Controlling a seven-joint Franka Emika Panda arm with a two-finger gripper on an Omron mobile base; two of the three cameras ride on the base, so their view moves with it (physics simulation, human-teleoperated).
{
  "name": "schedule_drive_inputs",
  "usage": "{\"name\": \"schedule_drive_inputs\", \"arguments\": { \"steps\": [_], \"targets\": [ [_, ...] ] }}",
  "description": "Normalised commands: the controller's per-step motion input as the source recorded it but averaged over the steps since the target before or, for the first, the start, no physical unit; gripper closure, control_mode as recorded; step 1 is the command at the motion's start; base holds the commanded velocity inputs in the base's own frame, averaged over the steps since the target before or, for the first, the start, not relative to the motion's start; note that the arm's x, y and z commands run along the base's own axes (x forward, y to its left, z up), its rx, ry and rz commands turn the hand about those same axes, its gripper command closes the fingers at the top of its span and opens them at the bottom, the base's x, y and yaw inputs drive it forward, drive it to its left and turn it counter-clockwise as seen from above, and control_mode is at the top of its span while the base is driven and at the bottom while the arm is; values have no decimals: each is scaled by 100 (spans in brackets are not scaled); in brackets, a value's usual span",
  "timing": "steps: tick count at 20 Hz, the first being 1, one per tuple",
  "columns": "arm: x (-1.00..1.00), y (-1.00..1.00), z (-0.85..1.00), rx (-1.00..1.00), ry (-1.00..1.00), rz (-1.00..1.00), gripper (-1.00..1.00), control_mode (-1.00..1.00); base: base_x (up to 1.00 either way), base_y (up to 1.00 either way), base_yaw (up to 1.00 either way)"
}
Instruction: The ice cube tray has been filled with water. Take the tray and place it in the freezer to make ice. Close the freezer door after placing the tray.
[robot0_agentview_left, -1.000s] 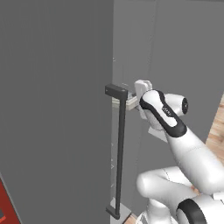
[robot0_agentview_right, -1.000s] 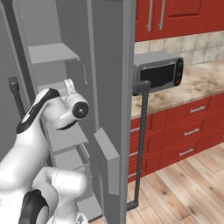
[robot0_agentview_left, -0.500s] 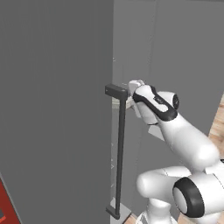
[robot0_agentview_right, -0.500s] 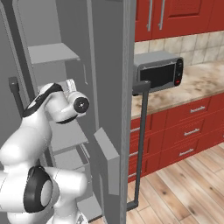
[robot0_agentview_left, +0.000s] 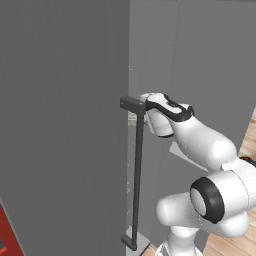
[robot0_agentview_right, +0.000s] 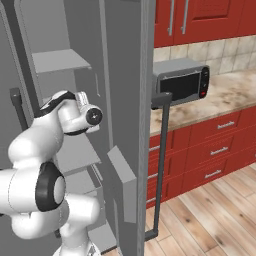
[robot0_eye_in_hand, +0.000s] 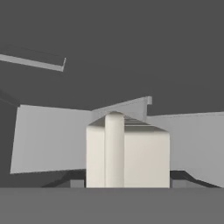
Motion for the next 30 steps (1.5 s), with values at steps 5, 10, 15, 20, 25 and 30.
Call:
{"name": "schedule_drive_inputs", "arguments": {
  "steps": [5, 10, 15, 20, 25, 30],
  "targets": [
    [39, 15, -27, -4, 0, 0, 100, -100, 0, 0, 0],
    [37, 20, -37, -6, 1, 0, 100, -100, 0, 0, 0],
    [28, 57, -59, -10, 6, 0, 100, -100, 0, 0, 0],
    [30, 54, -36, -8, 7, 0, 100, -100, 0, 0, 0],
    [16, 37, -4, -3, 14, 0, -100, -100, 0, 0, 0],
    [1, 4, 32, 0, 8, 0, -100, -100, 0, 0, 0]
  ]
}}
